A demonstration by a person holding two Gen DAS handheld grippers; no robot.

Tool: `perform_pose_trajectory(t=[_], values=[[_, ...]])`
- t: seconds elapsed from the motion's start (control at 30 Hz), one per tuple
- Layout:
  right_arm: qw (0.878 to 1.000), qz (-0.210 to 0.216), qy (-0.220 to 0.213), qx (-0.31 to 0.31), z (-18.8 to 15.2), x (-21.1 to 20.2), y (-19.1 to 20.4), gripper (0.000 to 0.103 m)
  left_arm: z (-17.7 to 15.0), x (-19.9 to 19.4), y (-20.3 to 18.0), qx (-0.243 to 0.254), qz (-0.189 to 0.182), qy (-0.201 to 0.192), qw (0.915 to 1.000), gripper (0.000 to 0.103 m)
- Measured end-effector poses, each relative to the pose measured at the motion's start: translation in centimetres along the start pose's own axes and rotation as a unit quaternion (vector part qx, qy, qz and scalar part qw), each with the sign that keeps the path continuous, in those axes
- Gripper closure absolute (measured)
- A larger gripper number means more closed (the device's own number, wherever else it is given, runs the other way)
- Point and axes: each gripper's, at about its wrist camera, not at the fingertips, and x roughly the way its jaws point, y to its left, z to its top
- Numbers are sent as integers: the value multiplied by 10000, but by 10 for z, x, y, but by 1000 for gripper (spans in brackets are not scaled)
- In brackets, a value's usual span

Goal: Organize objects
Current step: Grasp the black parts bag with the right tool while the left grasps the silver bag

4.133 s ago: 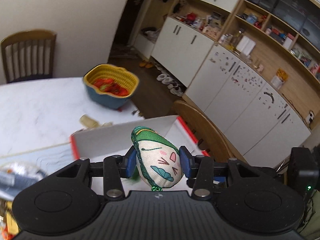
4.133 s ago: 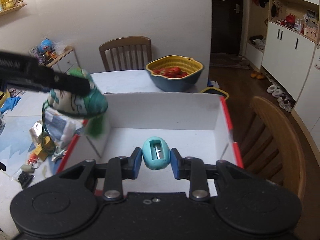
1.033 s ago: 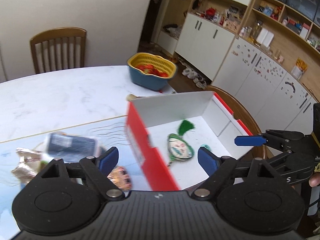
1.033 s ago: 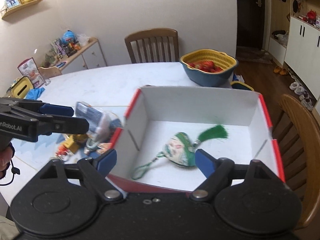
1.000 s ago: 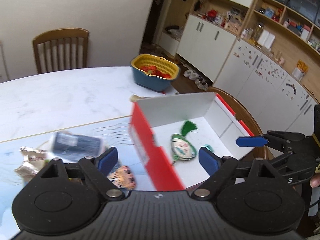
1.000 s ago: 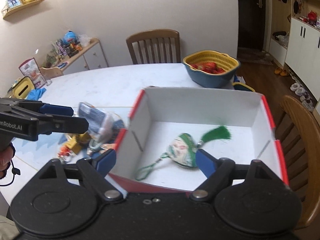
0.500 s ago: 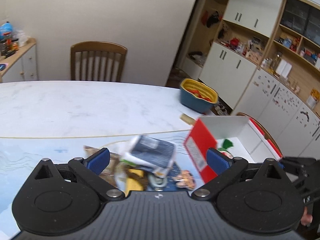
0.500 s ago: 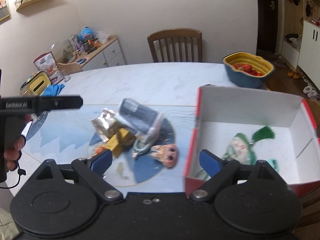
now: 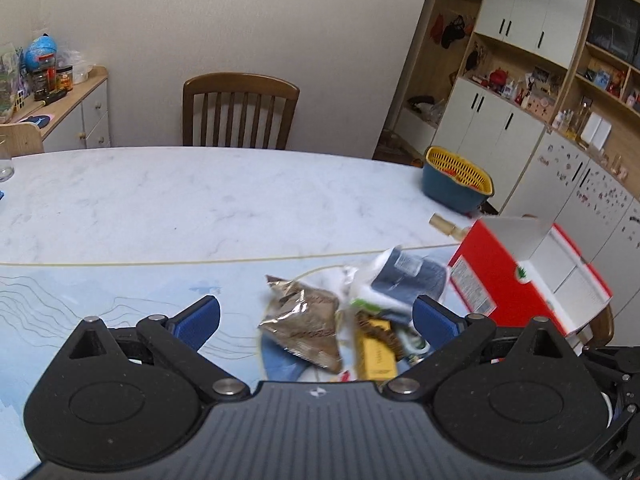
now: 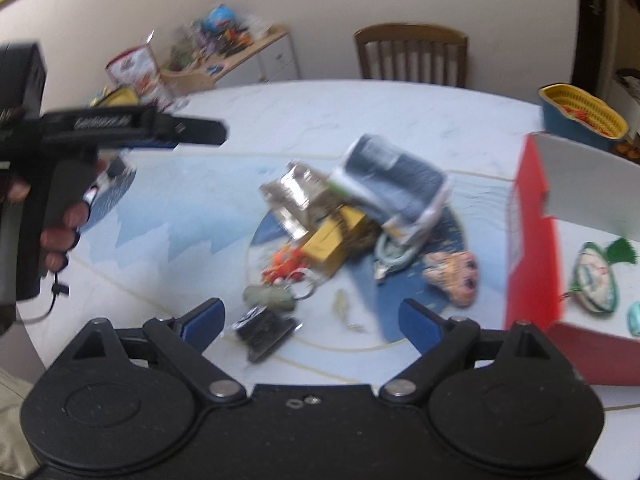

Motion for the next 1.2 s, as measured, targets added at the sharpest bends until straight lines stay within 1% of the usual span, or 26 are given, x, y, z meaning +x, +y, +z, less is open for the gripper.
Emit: perform_pose_trajectory(t=[0.13,0.27,0.5,0.73,0.87,1.07,1.2], values=[[9997,14,197,-163,-4,19,16,12,-5,12,7,114,-16,88,9999,0],[9990,16,347,-265,-8,36,27,14,-9,32,10,324,-14,273,9991,0],[9976,22,596,-349,-12,59,35,16,-10,68,8,605,8,484,9970,0],[9957,29,818,-432,-17,79,40,21,-12,102,-4,1068,77,627,9923,0],[9952,52,848,-495,-18,83,42,21,-11,118,-9,1356,155,675,9883,0],[9941,118,926,-547,-21,89,45,25,-8,137,-3,1326,260,811,9875,1],[9931,109,982,-632,-21,96,46,28,-7,142,-2,1294,190,826,9880,1]])
